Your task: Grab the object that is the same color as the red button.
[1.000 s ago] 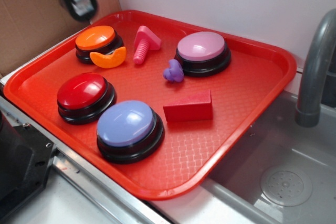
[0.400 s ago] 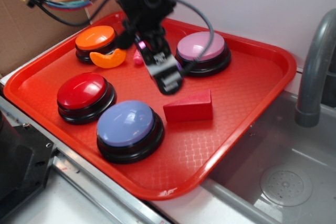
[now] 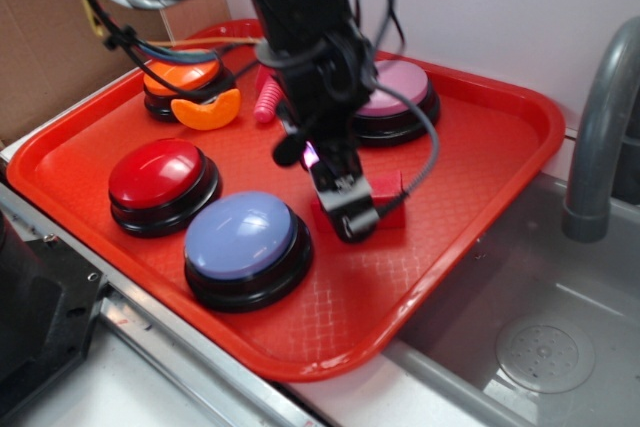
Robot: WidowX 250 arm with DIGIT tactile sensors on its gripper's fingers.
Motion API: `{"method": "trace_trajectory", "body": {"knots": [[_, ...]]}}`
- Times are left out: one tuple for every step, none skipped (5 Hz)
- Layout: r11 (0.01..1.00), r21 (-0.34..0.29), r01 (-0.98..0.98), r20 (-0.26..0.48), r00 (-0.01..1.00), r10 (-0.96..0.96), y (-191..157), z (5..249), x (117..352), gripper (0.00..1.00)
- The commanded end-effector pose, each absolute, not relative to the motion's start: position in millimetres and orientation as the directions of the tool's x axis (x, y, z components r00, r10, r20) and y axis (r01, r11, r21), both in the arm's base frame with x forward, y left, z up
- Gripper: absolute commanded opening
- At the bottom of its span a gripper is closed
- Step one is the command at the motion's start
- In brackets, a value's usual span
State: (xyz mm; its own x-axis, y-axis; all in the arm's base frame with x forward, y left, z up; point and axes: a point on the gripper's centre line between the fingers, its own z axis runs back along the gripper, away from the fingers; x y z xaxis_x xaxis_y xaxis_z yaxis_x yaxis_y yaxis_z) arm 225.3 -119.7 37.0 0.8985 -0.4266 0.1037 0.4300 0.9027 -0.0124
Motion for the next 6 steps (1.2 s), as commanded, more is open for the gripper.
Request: {"method": "trace_trajectory", "body": {"knots": [[0.897,0.093,0.432,0.081,0.895,-0.439,-132.8,31.9,230.7,0.36],[0.892,0.057,0.449,0.117,0.884,-0.453,-129.9,31.0,232.2,0.00],[0.894,0.078,0.441,0.108,0.888,-0.447,-126.7,32.6,234.4,0.00],[0.902,0.094,0.420,0.112,0.896,-0.429,-127.3,47.9,237.8,0.00],[0.932,0.043,0.360,0.126,0.923,-0.362,-121.0,76.5,241.9,0.00],[0.957,0.018,0.288,0.148,0.946,-0.288,-101.9,108.6,241.7,0.00]]}}
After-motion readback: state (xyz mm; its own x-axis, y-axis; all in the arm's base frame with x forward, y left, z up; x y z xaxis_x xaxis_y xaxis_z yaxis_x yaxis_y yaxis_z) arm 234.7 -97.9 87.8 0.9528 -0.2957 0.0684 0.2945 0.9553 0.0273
